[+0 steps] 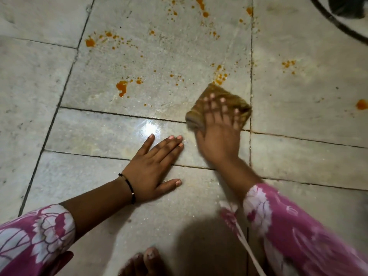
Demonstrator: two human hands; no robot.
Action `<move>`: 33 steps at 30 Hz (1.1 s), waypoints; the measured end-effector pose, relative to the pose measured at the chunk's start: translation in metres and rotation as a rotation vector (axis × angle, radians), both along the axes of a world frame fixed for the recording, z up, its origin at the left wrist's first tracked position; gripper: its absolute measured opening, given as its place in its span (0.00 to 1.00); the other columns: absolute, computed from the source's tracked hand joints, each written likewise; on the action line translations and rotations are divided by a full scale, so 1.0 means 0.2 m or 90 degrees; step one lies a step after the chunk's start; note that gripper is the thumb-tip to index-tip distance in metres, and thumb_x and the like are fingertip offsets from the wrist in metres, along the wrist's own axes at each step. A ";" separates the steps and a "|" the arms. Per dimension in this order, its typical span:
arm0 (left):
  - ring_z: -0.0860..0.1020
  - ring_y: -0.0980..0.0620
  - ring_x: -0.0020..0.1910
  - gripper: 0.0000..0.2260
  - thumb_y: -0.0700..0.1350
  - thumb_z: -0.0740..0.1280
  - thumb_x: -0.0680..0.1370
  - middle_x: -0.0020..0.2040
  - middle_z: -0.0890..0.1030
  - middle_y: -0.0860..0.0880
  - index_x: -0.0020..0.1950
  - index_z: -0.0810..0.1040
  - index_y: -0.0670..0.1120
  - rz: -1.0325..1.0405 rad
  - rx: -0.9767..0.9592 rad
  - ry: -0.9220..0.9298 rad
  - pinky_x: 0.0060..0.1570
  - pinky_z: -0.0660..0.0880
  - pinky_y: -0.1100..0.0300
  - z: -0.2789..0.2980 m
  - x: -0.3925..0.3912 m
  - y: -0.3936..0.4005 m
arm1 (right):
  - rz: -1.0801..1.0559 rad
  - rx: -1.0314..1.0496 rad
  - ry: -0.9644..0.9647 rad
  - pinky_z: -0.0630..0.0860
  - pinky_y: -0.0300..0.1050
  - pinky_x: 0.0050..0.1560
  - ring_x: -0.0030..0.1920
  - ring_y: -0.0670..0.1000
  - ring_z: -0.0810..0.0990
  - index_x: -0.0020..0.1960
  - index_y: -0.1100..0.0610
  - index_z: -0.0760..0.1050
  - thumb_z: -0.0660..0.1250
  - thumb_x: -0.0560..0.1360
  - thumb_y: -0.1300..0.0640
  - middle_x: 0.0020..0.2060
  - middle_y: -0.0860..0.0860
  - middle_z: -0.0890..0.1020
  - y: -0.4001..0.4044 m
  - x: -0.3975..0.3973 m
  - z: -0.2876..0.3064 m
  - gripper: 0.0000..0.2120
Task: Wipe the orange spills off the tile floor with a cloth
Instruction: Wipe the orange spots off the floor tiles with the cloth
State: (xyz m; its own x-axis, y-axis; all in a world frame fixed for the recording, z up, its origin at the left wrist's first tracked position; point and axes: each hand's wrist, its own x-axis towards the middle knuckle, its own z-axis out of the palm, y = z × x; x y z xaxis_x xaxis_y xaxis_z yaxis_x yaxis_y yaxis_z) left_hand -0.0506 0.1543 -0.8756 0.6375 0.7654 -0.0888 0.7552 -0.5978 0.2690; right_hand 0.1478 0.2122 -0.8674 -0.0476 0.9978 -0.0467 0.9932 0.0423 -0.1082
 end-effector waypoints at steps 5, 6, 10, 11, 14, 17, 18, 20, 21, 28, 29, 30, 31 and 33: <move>0.54 0.50 0.76 0.35 0.65 0.53 0.76 0.77 0.57 0.47 0.76 0.57 0.44 -0.002 0.002 -0.006 0.72 0.51 0.42 0.00 0.00 0.00 | 0.067 -0.024 0.004 0.46 0.55 0.72 0.75 0.54 0.54 0.76 0.53 0.53 0.53 0.74 0.41 0.75 0.50 0.55 -0.45 0.17 0.00 0.34; 0.54 0.50 0.76 0.35 0.65 0.53 0.76 0.77 0.57 0.47 0.76 0.57 0.44 -0.001 0.004 -0.007 0.72 0.51 0.42 0.00 0.00 0.01 | 0.051 -0.027 -0.015 0.46 0.56 0.72 0.75 0.54 0.54 0.76 0.54 0.51 0.53 0.74 0.41 0.75 0.51 0.54 -0.50 0.28 0.01 0.35; 0.54 0.51 0.76 0.35 0.65 0.53 0.76 0.77 0.56 0.47 0.76 0.57 0.44 0.002 -0.001 -0.006 0.72 0.50 0.42 0.00 0.00 0.00 | -0.134 -0.045 -0.044 0.46 0.59 0.74 0.76 0.56 0.51 0.77 0.55 0.49 0.46 0.74 0.39 0.76 0.53 0.54 -0.39 0.57 0.04 0.35; 0.54 0.50 0.76 0.35 0.65 0.53 0.76 0.77 0.56 0.47 0.76 0.57 0.44 0.002 -0.002 -0.006 0.72 0.50 0.42 0.00 0.00 0.00 | -0.185 -0.037 -0.044 0.45 0.61 0.73 0.76 0.56 0.50 0.77 0.56 0.50 0.44 0.73 0.38 0.76 0.54 0.54 -0.29 0.58 0.04 0.36; 0.54 0.50 0.75 0.35 0.65 0.54 0.76 0.77 0.56 0.47 0.76 0.56 0.44 0.000 -0.001 -0.009 0.72 0.51 0.42 0.00 0.00 0.00 | -0.220 -0.037 -0.038 0.41 0.62 0.72 0.76 0.58 0.48 0.77 0.57 0.50 0.40 0.73 0.37 0.76 0.56 0.53 -0.02 0.48 0.03 0.38; 0.55 0.50 0.75 0.35 0.65 0.54 0.76 0.77 0.56 0.48 0.76 0.56 0.44 -0.002 0.001 -0.012 0.72 0.50 0.43 0.00 0.00 0.00 | -0.060 -0.047 -0.026 0.39 0.59 0.72 0.76 0.58 0.48 0.77 0.57 0.50 0.48 0.74 0.41 0.76 0.56 0.53 0.02 0.25 0.01 0.35; 0.55 0.50 0.75 0.36 0.65 0.54 0.76 0.77 0.56 0.47 0.76 0.56 0.44 -0.001 0.002 -0.011 0.72 0.50 0.43 0.00 0.00 0.00 | 0.001 -0.040 -0.024 0.40 0.59 0.72 0.76 0.56 0.48 0.77 0.57 0.50 0.50 0.75 0.42 0.77 0.55 0.53 -0.02 0.19 0.02 0.35; 0.55 0.50 0.75 0.36 0.65 0.54 0.76 0.77 0.56 0.47 0.76 0.56 0.44 -0.002 0.002 -0.010 0.72 0.51 0.42 0.00 0.00 0.00 | 0.093 -0.043 -0.022 0.42 0.57 0.73 0.76 0.54 0.50 0.77 0.55 0.50 0.51 0.76 0.42 0.77 0.52 0.54 -0.19 0.16 0.03 0.34; 0.55 0.50 0.75 0.36 0.65 0.54 0.76 0.77 0.56 0.47 0.76 0.56 0.44 -0.002 0.001 -0.009 0.72 0.51 0.42 0.00 0.00 0.00 | 0.123 -0.048 -0.020 0.43 0.57 0.73 0.76 0.53 0.51 0.77 0.55 0.51 0.50 0.76 0.41 0.76 0.52 0.55 -0.28 0.19 0.03 0.33; 0.55 0.50 0.75 0.35 0.65 0.55 0.76 0.77 0.56 0.47 0.76 0.57 0.44 0.004 0.006 -0.006 0.72 0.51 0.42 0.01 0.01 0.00 | -0.086 -0.090 -0.025 0.44 0.62 0.72 0.76 0.56 0.49 0.77 0.51 0.47 0.47 0.72 0.36 0.77 0.53 0.51 -0.22 0.48 0.09 0.37; 0.55 0.50 0.75 0.35 0.65 0.55 0.76 0.77 0.56 0.47 0.76 0.57 0.44 0.001 0.009 -0.004 0.72 0.51 0.43 0.01 0.01 0.00 | -0.094 -0.102 -0.016 0.42 0.62 0.71 0.76 0.56 0.46 0.77 0.51 0.45 0.46 0.74 0.36 0.77 0.53 0.49 -0.13 0.43 0.08 0.36; 0.55 0.50 0.75 0.35 0.64 0.55 0.76 0.77 0.57 0.47 0.76 0.57 0.44 -0.001 0.006 -0.001 0.72 0.51 0.43 0.01 0.00 0.00 | -0.084 -0.110 -0.017 0.40 0.62 0.71 0.76 0.55 0.44 0.77 0.51 0.44 0.46 0.76 0.37 0.77 0.53 0.47 -0.05 0.35 0.08 0.35; 0.55 0.50 0.75 0.35 0.65 0.55 0.76 0.77 0.56 0.47 0.76 0.57 0.44 0.000 0.000 0.002 0.72 0.51 0.43 0.01 0.00 -0.01 | -0.055 -0.112 -0.023 0.39 0.61 0.72 0.76 0.54 0.42 0.77 0.52 0.44 0.48 0.78 0.39 0.77 0.52 0.46 0.01 0.27 0.08 0.33; 0.55 0.50 0.75 0.35 0.65 0.54 0.76 0.77 0.57 0.47 0.76 0.56 0.44 0.002 0.002 0.011 0.72 0.50 0.43 0.01 0.00 -0.01 | 0.060 -0.098 -0.017 0.38 0.59 0.72 0.76 0.52 0.43 0.77 0.53 0.44 0.47 0.79 0.40 0.77 0.50 0.46 0.04 0.11 0.06 0.32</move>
State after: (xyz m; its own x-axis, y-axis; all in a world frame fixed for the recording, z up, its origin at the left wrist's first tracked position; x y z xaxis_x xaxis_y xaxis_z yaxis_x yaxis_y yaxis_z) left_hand -0.0502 0.1531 -0.8735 0.6339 0.7673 -0.0966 0.7611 -0.5968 0.2543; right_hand 0.1689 0.2197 -0.8544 -0.1369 0.9700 -0.2009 0.9883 0.1201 -0.0939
